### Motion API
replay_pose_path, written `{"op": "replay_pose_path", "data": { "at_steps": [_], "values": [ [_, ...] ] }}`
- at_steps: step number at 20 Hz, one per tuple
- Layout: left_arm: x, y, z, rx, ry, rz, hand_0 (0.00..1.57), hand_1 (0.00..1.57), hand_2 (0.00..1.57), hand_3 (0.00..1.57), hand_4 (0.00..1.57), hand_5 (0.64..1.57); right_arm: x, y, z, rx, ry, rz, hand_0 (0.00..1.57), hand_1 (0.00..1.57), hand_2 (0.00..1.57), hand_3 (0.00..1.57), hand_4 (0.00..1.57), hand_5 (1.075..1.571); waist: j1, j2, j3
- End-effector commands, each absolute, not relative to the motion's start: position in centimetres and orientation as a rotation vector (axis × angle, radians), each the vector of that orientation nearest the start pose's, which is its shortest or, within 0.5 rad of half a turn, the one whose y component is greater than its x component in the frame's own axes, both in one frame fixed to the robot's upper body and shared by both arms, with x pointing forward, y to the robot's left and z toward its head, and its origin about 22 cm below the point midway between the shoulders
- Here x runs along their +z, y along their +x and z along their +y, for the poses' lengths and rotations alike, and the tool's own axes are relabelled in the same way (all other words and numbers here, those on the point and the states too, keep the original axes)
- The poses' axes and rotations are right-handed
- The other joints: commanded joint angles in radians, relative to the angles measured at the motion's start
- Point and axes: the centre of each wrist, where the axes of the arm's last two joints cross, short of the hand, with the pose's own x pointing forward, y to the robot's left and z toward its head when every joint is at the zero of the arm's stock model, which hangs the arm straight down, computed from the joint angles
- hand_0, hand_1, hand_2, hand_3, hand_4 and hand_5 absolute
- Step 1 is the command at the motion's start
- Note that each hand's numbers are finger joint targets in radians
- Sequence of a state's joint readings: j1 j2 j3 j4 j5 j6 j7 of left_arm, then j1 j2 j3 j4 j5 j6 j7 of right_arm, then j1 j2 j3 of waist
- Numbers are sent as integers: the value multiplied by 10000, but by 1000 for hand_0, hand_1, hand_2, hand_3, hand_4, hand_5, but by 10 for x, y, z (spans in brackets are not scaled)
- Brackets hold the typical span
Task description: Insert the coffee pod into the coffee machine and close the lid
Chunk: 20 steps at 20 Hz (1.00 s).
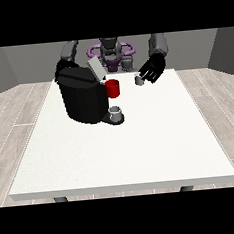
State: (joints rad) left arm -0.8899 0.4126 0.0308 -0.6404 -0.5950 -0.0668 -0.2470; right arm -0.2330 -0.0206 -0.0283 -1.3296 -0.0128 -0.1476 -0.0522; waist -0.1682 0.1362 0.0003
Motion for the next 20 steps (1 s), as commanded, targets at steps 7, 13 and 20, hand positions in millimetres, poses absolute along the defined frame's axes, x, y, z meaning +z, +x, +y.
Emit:
{"op": "replay_pose_path", "data": {
  "at_steps": [7,13,20],
  "values": [
    [188,451,274,-9050,6806,-16644,1072,1072,1218,1232,520,1571,1,307,-211,-700,-499,-16538,0,0,0,0,496,1571,-325,323,0],
    [214,455,284,-8161,6890,-16571,1239,1239,1262,1198,476,1571,11,305,-210,13,-83,-16790,0,0,0,0,526,1571,-973,487,-1],
    [220,460,256,-8406,7080,-16863,1282,1282,1329,1263,517,1571,23,311,-196,-67,-236,-16805,0,0,0,0,509,1571,-1162,708,0]
  ]
}}
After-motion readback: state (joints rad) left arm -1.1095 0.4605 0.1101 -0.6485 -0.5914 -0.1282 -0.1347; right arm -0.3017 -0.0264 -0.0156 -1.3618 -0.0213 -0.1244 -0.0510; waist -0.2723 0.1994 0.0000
